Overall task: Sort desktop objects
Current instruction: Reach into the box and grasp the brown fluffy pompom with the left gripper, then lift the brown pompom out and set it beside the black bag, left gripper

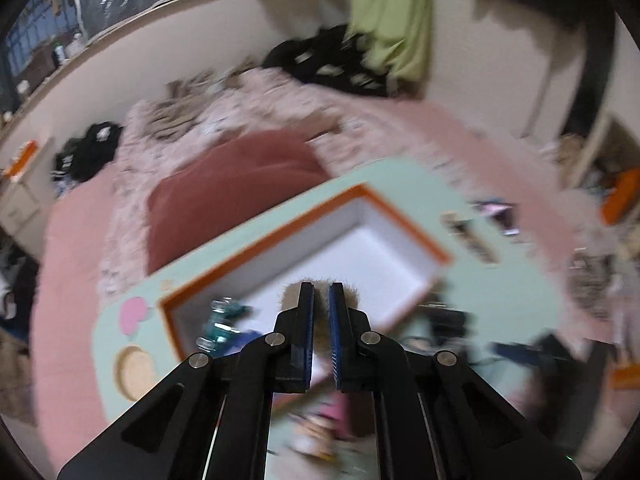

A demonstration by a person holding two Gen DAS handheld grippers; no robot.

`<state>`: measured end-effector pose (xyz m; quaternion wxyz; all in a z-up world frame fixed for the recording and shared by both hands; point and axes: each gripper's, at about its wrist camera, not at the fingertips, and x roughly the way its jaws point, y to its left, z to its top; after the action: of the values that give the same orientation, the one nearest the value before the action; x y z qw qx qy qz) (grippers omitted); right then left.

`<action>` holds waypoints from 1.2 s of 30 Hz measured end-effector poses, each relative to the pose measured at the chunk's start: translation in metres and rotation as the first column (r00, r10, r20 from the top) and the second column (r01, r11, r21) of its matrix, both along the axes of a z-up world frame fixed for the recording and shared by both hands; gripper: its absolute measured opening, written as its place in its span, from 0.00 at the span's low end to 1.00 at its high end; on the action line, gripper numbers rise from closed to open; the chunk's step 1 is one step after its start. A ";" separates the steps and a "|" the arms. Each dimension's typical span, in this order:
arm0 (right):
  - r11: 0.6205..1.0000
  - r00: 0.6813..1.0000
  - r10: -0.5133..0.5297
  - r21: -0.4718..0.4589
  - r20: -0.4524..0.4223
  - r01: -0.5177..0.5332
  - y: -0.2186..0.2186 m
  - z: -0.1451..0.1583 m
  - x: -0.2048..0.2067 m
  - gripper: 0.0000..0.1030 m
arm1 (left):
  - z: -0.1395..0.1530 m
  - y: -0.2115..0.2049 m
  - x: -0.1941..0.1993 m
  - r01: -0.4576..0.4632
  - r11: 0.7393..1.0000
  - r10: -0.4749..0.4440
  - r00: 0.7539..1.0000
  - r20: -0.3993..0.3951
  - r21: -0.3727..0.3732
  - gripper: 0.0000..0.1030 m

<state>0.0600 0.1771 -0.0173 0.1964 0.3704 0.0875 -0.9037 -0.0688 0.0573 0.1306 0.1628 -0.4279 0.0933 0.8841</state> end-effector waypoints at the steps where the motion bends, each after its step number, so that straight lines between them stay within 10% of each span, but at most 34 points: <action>1: 1.000 1.000 0.000 0.000 0.000 0.000 0.000 0.000 0.000 1.00 | 0.003 0.003 0.011 0.027 0.999 -0.027 1.000 0.002 0.033 0.08; 13: 1.000 1.000 0.000 -0.001 0.000 0.000 0.000 0.000 0.000 1.00 | -0.038 0.018 0.036 0.077 0.988 -0.083 0.996 0.040 0.134 0.19; 20: 1.000 1.000 0.000 -0.001 0.000 0.000 0.001 0.000 0.000 1.00 | -0.051 -0.021 0.090 -0.070 0.990 0.076 0.996 -0.051 0.120 0.65; 31: 1.000 1.000 0.001 -0.001 0.000 -0.001 0.001 -0.001 0.000 1.00 | -0.117 -0.043 0.132 -0.157 0.988 0.157 0.988 -0.010 -0.001 0.66; 36: 1.000 1.000 0.000 0.000 0.000 0.000 0.001 -0.001 -0.001 1.00 | -0.125 -0.049 0.114 -0.193 0.981 0.192 0.979 0.068 0.017 0.99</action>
<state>0.0589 0.1776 -0.0187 0.1963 0.3703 0.0874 -0.9037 0.0455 0.0078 0.0058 0.0844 -0.4622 0.0358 0.8820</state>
